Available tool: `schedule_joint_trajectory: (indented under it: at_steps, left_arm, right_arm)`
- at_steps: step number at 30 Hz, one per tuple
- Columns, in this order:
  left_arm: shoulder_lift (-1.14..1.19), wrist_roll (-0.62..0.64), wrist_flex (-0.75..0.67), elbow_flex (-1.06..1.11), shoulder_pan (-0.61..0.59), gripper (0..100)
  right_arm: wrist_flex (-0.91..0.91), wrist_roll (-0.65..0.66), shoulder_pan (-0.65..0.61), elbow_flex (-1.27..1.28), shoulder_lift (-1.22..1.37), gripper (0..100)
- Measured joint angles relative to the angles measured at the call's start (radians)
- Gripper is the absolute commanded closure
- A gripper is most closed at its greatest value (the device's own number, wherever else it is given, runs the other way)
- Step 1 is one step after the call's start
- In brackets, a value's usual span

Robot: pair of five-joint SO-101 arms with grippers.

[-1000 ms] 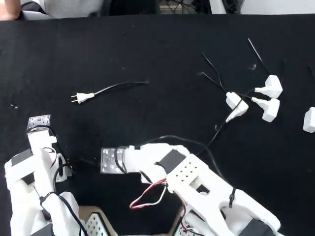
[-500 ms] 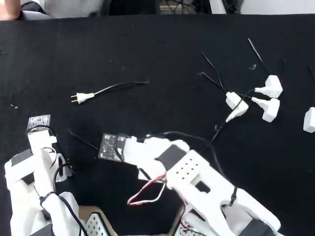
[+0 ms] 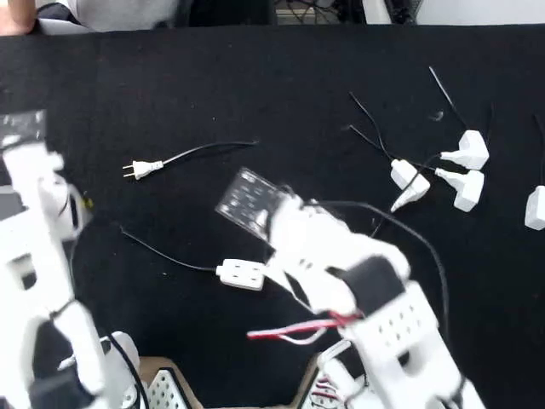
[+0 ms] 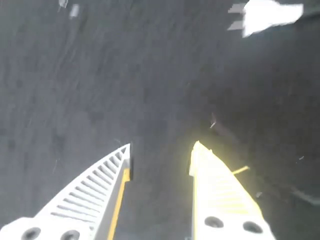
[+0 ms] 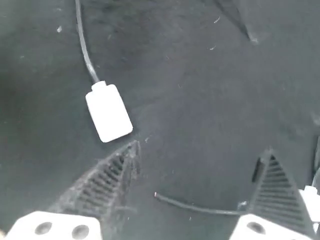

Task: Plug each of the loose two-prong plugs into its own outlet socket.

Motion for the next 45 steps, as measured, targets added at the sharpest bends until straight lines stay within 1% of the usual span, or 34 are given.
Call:
schedule_joint_trajectory:
  at_steps: [5, 7, 9, 12, 16, 21, 23, 27, 30, 34, 36, 40, 43, 45]
  left_arm:
    - [0.339, 0.012, 0.002, -0.265, 0.138, 80]
    - [0.48, 0.002, 0.005, -0.379, 0.167, 80]
    - [0.612, -0.017, 0.003, -0.494, 0.187, 80]
    - [0.773, 0.002, 0.015, -0.658, 0.21, 80]
    - [0.937, 0.112, 0.083, -0.879, 0.213, 80]
    - [1.123, 0.348, 0.184, -1.12, 0.227, 80]
    - [1.2, 0.422, 0.215, -1.211, 0.242, 80]
    - [1.338, 0.532, 0.304, -1.387, 0.264, 76]
    - [1.422, 0.632, 0.376, -1.519, 0.287, 75]
    - [1.524, 0.756, 0.405, -1.677, 0.285, 75]
    - [1.57, 0.804, 0.42, -1.729, 0.285, 75]
    - [1.625, 0.887, 0.525, -1.809, 0.285, 76]
    - [1.631, 0.895, 0.549, -1.826, 0.285, 76]
    - [1.631, 0.855, 0.554, -1.827, 0.285, 79]
  right_arm:
    - [-0.051, -0.003, 0.068, 0.196, -0.183, 65.5]
    - [-0.075, -0.011, 0.069, 0.278, -0.233, 65.5]
    - [-0.114, -0.046, 0.069, 0.345, -0.27, 65.5]
    - [-0.169, -0.077, 0.071, 0.428, -0.308, 65.5]
    - [-0.19, -0.084, 0.074, 0.474, -0.333, 65.5]
    - [-0.195, -0.086, 0.074, 0.491, -0.336, 65.5]
    - [-0.195, -0.086, 0.074, 0.491, -0.336, 65.5]
    - [-0.195, -0.086, 0.074, 0.491, -0.336, 65.5]
    - [-0.195, -0.086, 0.074, 0.491, -0.336, 65.5]
    - [-0.195, -0.086, 0.074, 0.491, -0.336, 65.5]
    - [-0.195, -0.086, 0.074, 0.491, -0.336, 65.5]
    - [-0.195, -0.086, 0.074, 0.491, -0.336, 65.5]
    - [-0.195, -0.086, 0.074, 0.491, -0.336, 65.5]
    - [-0.195, -0.086, 0.074, 0.491, -0.336, 65.5]
